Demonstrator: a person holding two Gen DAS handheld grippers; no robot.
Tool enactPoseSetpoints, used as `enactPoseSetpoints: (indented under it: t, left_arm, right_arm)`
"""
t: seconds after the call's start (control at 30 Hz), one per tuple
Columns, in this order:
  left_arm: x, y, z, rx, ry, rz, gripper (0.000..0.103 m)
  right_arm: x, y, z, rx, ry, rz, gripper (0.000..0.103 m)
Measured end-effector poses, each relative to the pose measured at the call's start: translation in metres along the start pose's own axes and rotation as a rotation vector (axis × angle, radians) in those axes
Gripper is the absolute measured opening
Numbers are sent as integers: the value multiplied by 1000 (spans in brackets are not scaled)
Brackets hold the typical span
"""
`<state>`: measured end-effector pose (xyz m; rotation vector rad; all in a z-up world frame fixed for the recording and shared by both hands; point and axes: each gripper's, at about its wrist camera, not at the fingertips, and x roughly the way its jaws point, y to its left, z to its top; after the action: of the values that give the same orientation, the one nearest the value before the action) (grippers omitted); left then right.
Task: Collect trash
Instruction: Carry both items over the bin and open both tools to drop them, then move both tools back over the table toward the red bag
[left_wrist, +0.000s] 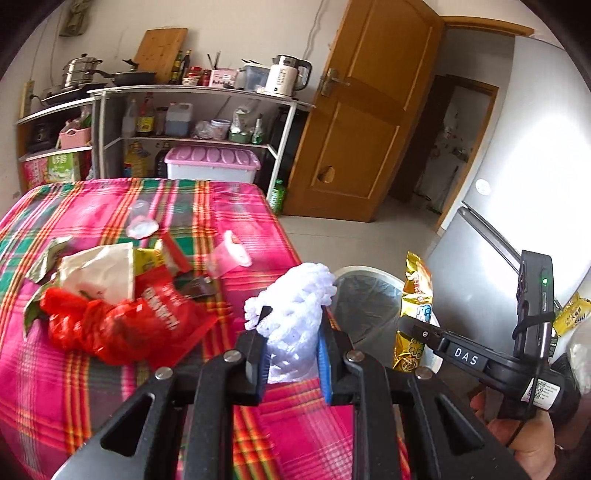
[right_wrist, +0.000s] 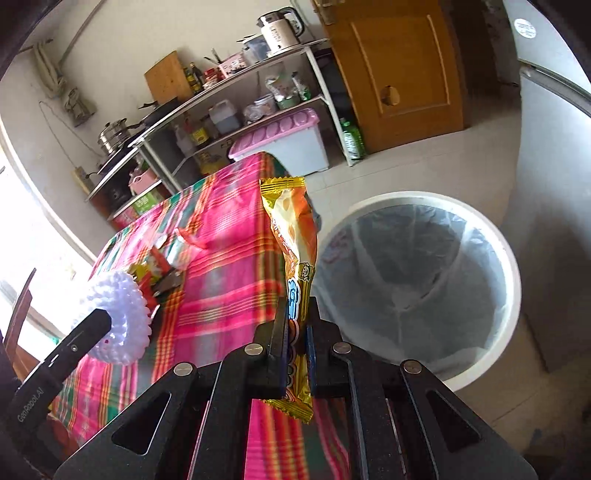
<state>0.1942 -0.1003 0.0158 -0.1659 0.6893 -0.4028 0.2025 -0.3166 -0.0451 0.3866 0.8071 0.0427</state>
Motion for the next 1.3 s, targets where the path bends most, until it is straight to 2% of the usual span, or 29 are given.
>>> enactPoseSetpoints:
  t: [0.2,0.43,0.57,0.6,0.67,0.7,0.73,0.77,1.03,1.3]
  left_arm:
    - [51,-35,14,67,58,-76,22]
    - [99,-65,14,99,130,-134,23]
    - [117,-73,10,93,168,-139,25]
    - [121,-73,9,89,178,-140,28]
    - [127,-73,7,73,194,-137,39]
    - [128,-73,5,65,197,-138,48]
    - [128,-72,3,58,197,-137,51]
    - [128,-72,3,55,197,-137,51]
    - [113,-67,3,56,171,-133,51]
    - [56,-54,-2,73,79,-106,51]
  right_arm:
    - [13,-45,9,62,21,-71,8]
    - [28,-75,10,90,53,-108,8]
    - [31,-81,7,93,52,-115,17]
    - [32,-82,6,94,53,-117,18]
    - [32,-85,3,100,53,-119,31]
    - [32,-87,2,105,52,-118,36]
    - [32,-87,1,109,52,-118,43]
    - [31,-88,0,113,50,-119,45]
    - [10,-78,2,94,-3,-105,46]
    - [-24,-43,-5,5,-51,-82,46]
